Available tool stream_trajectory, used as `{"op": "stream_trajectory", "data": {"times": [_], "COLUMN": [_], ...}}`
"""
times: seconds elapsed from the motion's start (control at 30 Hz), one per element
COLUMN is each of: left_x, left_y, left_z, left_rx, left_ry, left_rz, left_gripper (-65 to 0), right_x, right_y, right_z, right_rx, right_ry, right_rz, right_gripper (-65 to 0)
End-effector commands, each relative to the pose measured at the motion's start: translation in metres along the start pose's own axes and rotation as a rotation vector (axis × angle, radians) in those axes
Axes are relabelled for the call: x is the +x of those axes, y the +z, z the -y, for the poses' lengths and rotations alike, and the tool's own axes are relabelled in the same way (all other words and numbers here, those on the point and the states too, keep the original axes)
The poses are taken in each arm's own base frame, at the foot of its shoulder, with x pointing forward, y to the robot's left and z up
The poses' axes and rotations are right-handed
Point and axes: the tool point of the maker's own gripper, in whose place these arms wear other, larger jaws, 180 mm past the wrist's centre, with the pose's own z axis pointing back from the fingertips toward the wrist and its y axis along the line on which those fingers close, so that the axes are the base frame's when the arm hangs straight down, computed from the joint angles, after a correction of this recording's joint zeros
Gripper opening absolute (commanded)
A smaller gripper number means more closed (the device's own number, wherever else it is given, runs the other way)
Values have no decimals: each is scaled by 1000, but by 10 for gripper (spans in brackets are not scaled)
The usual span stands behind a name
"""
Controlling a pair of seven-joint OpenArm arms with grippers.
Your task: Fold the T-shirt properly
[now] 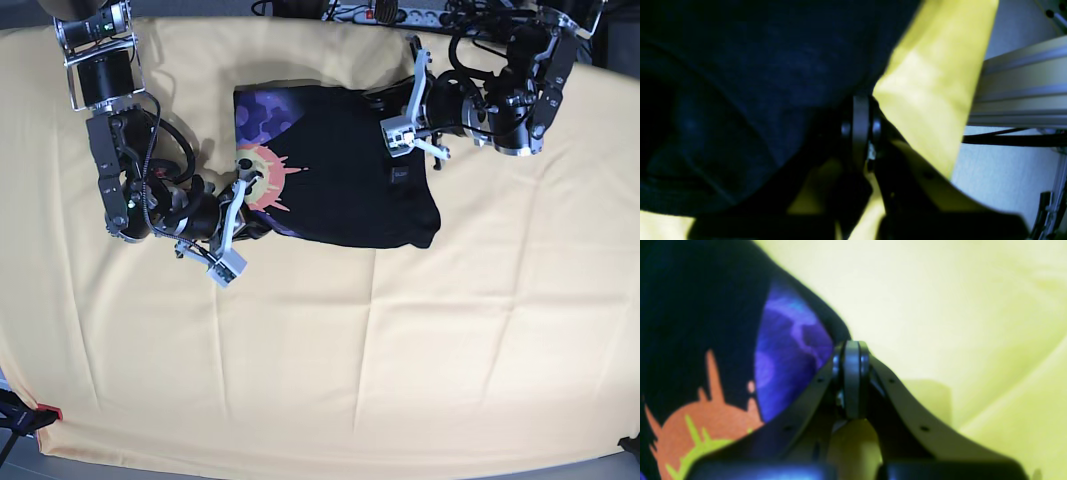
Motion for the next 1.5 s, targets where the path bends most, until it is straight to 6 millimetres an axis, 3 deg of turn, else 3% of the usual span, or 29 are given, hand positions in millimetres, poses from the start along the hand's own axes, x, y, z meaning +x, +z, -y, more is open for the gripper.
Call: {"op": "stream_trajectory", "data": {"times": [0.0, 0.17, 0.47, 0.63, 0.73, 0.87, 1.03, 1.17, 1.23, 1.33, 1.47], "left_x": [-5, 2, 23, 42, 59, 74, 78, 96, 103, 88, 67], "left_y": [7, 11, 24, 22, 20, 29, 51, 90, 108, 120, 131], "left_z": [-17, -51, -145, -168, -168, -171, -147, -113, -95, -78, -52], "left_rx": [58, 125, 313, 329, 316, 309, 194, 58, 7, 10, 74], "left_ry": [-19, -12, 37, 78, 80, 74, 131, 149, 140, 152, 167], "left_rz": [-42, -3, 241, 317, 367, 365, 265, 370, 435, 446, 445], "left_gripper": [-650, -650, -650, -650, -650, -650, -650, -650, -650, -650, -650], "right_x": [-1, -10, -35, -38, -32, -14, 18, 49, 49, 37, -10], "right_y": [6, 16, 32, 33, 29, 38, 95, 148, 164, 181, 194], "right_z": [-2, -27, -79, -96, -100, -83, -54, -64, -68, -75, -66], "right_rx": [6, 29, 47, 52, 42, -27, -158, -102, -62, -15, -136], "right_ry": [19, 51, -2, -86, -143, -188, -188, -161, -185, -236, -313], "right_rz": [-10, 2, 39, 98, 150, 234, 394, 587, 621, 643, 509], "right_gripper": [-650, -650, -650, -650, -650, -650, -650, -650, -650, -650, -650]}}
